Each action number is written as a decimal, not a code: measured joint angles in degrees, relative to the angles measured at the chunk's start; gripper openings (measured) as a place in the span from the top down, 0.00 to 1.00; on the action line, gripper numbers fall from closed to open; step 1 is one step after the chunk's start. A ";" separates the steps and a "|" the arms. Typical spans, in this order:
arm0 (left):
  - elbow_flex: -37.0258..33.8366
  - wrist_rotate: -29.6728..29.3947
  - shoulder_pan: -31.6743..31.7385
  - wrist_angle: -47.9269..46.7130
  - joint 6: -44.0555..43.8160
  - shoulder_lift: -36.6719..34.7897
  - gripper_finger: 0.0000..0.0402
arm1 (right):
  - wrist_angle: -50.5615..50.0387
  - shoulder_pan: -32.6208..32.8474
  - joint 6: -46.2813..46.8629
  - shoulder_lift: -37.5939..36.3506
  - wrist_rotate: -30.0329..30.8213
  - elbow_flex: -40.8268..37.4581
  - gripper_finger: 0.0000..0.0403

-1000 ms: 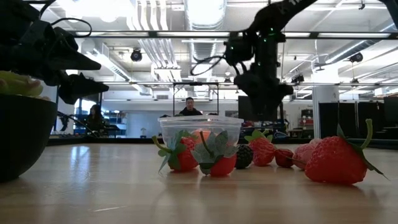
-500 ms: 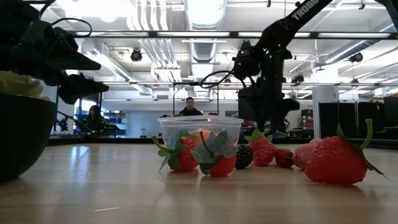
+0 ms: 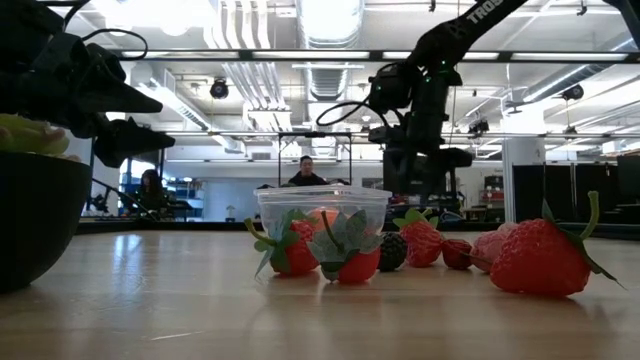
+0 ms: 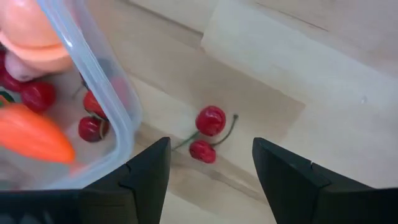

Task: Pick and placing Produce into tupperware
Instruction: Put the red cherry into the transparent bin

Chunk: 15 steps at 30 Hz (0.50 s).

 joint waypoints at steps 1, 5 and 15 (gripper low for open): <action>0.00 0.01 0.01 -0.01 0.01 0.01 0.16 | -0.02 0.00 0.72 0.00 0.17 0.02 0.46; 0.00 0.02 0.00 -0.01 0.01 0.01 0.16 | -1.29 -0.01 3.14 0.15 3.08 -0.52 0.46; 0.00 0.01 0.00 -0.01 0.01 -0.04 0.16 | -0.98 0.92 -12.25 1.40 4.00 -0.83 0.46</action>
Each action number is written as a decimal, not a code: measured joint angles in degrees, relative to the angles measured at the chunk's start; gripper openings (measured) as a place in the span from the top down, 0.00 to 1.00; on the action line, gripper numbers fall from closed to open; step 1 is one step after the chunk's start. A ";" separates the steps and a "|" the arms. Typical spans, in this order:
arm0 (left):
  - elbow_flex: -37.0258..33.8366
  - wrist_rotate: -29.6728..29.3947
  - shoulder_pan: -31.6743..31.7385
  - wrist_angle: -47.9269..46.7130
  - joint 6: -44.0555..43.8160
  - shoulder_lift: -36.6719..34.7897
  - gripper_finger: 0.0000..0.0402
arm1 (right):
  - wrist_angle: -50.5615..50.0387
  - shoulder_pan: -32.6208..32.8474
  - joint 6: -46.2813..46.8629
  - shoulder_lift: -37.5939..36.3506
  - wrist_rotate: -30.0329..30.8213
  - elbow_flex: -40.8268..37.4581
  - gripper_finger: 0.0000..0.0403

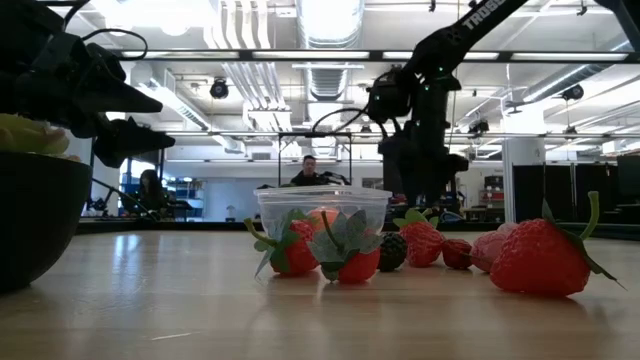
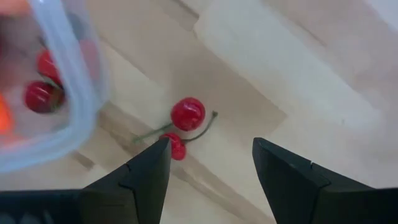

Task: Pick and placing Produce into tupperware
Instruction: Put the red cherry into the transparent bin

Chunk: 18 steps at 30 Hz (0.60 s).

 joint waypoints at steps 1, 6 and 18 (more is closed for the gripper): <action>0.00 0.00 0.00 0.00 0.01 0.00 0.16 | -0.12 -0.02 -1.17 0.53 -0.30 -0.15 0.46; 0.00 0.00 0.00 0.00 0.00 0.05 0.16 | -0.03 -0.02 -1.74 2.92 -1.57 -0.18 0.46; 0.00 -0.01 0.00 0.00 0.01 0.05 0.16 | 2.82 0.35 1.18 5.21 -4.24 -0.18 0.46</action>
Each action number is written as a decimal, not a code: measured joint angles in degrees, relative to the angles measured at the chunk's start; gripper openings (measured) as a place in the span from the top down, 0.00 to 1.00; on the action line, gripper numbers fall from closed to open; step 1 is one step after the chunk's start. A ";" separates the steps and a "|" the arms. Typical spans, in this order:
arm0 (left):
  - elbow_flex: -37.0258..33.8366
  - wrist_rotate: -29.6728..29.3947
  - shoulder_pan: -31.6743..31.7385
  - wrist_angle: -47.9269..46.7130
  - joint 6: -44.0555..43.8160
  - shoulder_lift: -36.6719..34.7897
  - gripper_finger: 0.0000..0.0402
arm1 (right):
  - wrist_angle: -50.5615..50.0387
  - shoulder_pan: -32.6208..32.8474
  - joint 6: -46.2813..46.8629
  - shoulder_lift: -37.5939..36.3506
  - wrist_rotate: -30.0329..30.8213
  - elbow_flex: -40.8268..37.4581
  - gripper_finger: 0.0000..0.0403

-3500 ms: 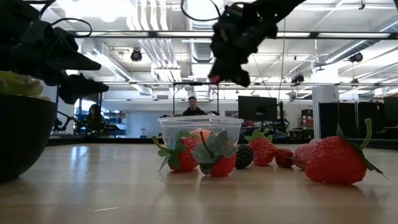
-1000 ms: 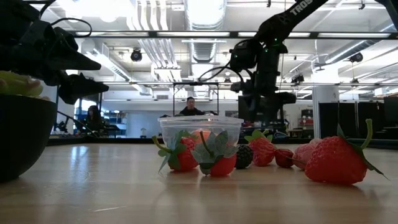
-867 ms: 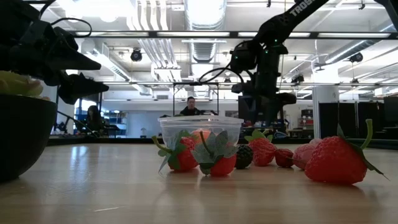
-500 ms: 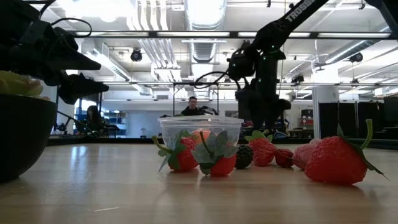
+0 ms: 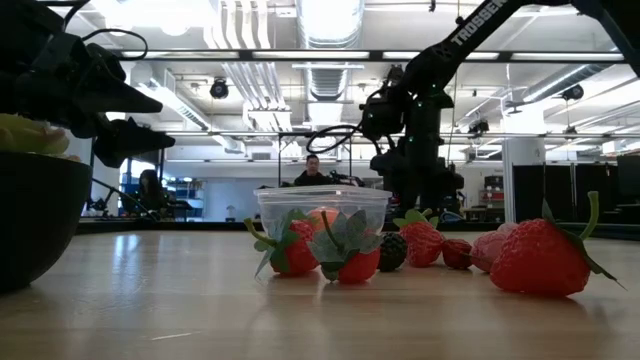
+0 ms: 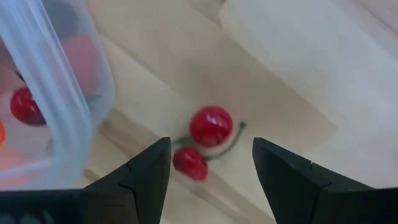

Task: Pick and placing Produce into tupperware
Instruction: Put the red cherry into the transparent bin

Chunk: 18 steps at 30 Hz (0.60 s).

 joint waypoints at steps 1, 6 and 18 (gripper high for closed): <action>0.00 0.02 0.00 0.00 -0.01 0.00 0.16 | 0.72 0.02 -0.02 0.04 0.02 0.00 0.46; 0.00 0.00 0.01 0.01 -0.01 -0.02 0.16 | 2.09 0.31 -0.41 0.08 0.04 0.00 0.46; 0.00 0.02 0.00 0.00 0.00 -0.04 0.16 | 2.50 1.46 -3.41 2.92 1.13 -0.02 0.57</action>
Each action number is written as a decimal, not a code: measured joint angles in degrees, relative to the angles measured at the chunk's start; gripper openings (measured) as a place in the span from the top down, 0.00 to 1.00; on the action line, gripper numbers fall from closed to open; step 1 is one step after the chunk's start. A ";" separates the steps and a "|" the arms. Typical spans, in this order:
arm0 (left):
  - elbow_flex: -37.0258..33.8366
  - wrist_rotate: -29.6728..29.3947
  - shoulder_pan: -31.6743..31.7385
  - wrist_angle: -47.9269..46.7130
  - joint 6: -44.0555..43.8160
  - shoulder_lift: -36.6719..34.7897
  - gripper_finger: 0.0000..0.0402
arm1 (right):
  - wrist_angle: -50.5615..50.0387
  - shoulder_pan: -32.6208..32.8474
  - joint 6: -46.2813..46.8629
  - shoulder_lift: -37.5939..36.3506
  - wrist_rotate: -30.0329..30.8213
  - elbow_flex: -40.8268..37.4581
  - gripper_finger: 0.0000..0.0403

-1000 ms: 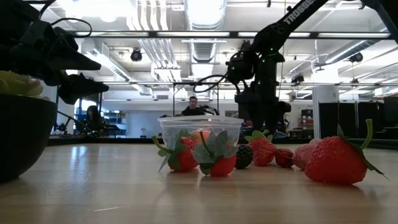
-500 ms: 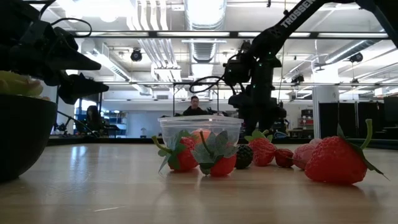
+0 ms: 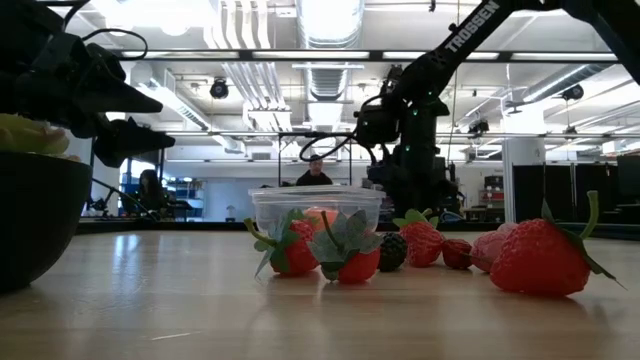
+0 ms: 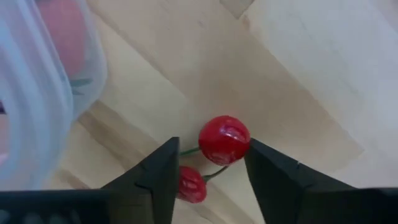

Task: Pick and placing Produce into tupperware
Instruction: Put the red cherry into the transparent bin

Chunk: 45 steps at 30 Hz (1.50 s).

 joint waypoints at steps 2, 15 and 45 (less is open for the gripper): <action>0.00 -0.02 0.02 0.00 0.00 0.00 0.16 | 0.31 -0.02 -0.04 0.00 0.08 0.00 0.61; 0.00 -0.02 0.02 0.00 -0.01 0.04 0.16 | 0.52 -0.11 -1.39 -0.22 0.44 1.12 0.77; 0.00 0.00 0.00 0.02 0.00 0.02 0.16 | -13.34 8.70 -2.55 9.68 -11.46 37.00 0.66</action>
